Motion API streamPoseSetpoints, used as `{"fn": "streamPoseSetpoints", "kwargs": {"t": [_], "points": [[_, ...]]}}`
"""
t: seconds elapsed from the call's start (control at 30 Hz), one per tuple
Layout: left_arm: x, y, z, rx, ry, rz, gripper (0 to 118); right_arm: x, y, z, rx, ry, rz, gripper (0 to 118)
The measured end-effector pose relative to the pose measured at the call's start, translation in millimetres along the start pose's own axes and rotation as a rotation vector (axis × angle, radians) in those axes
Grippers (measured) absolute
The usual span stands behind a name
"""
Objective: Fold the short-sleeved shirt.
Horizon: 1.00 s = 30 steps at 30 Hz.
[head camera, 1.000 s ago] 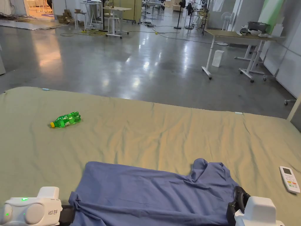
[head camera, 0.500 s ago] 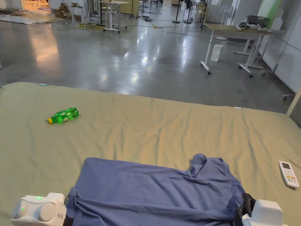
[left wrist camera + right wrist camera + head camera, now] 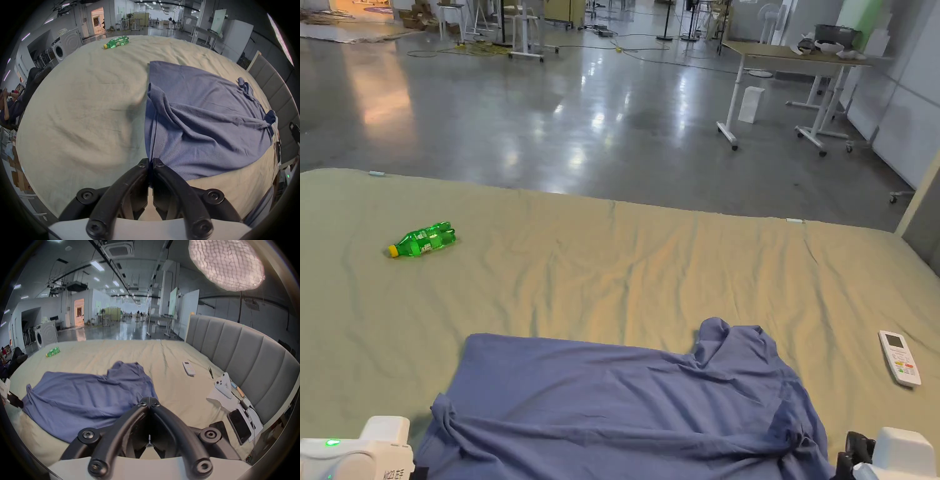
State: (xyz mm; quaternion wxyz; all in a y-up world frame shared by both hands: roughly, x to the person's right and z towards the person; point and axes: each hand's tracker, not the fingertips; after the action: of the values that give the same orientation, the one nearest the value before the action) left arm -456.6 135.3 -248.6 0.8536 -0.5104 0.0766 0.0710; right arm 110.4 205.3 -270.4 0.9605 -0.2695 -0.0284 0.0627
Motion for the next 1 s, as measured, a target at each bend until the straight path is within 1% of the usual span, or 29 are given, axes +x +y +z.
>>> {"fn": "streamPoseSetpoints", "kwargs": {"t": [0.03, 0.07, 0.1, 0.13, 0.17, 0.23, 0.27, 0.37, 0.43, 0.47, 0.5, 0.53, 0.6, 0.63, 0.67, 0.83, 1.0], "points": [[-1, -2, 2, 0.01, -0.001, 0.004, 4, 7, -3, -10, -0.044, 0.0, 0.023, 1], [-2, -3, 3, 0.017, -0.002, 0.005, 4, 11, -5, -18, -0.088, 0.01, 0.035, 12], [5, -5, 11, 0.022, 0.0, 0.007, 4, 15, -8, -28, -0.141, 0.018, 0.043, 27], [6, -7, 13, 0.03, 0.003, 0.009, 4, 18, -12, -40, -0.219, 0.038, 0.058, 46], [7, -7, 14, 0.038, 0.007, 0.005, 4, 18, -13, -42, -0.269, 0.065, 0.054, 62], [10, -6, 16, 0.04, 0.012, -0.002, 4, 16, -22, -60, -0.345, 0.1, 0.067, 64], [12, -7, 16, 0.042, 0.016, -0.005, 4, 15, -27, -66, -0.343, 0.107, 0.069, 65], [14, -7, 16, 0.04, 0.021, -0.005, 4, 5, -37, -83, -0.409, 0.113, 0.109, 70], [15, -9, 15, 0.044, 0.025, -0.003, 4, -1, -44, -95, -0.467, 0.13, 0.127, 70], [15, -10, 15, 0.042, 0.026, 0.001, 4, -4, -47, -99, -0.478, 0.125, 0.123, 69], [14, -8, 13, 0.041, 0.026, 0.003, 4, -6, -48, -100, -0.473, 0.13, 0.113, 66], [15, -10, 13, 0.043, 0.028, 0.001, 4, -6, -48, -98, -0.468, 0.135, 0.093, 60], [17, -12, 12, 0.041, 0.03, 0.0, 4, -5, -47, -99, -0.478, 0.163, 0.052, 31], [16, -11, 11, 0.043, 0.031, 0.002, 4, -6, -46, -97, -0.474, 0.173, 0.042, 13], [16, -12, 11, 0.045, 0.032, 0.002, 4, -7, -46, -96, -0.467, 0.17, 0.044, 10], [14, -9, 21, 0.074, 0.021, 0.012, 4, -12, -32, -80, -0.453, 0.134, 0.047, 7], [9, 3, 42, 0.104, -0.02, 0.046, 4, -4, -6, -62, -0.395, 0.143, 0.009, 7]]}}
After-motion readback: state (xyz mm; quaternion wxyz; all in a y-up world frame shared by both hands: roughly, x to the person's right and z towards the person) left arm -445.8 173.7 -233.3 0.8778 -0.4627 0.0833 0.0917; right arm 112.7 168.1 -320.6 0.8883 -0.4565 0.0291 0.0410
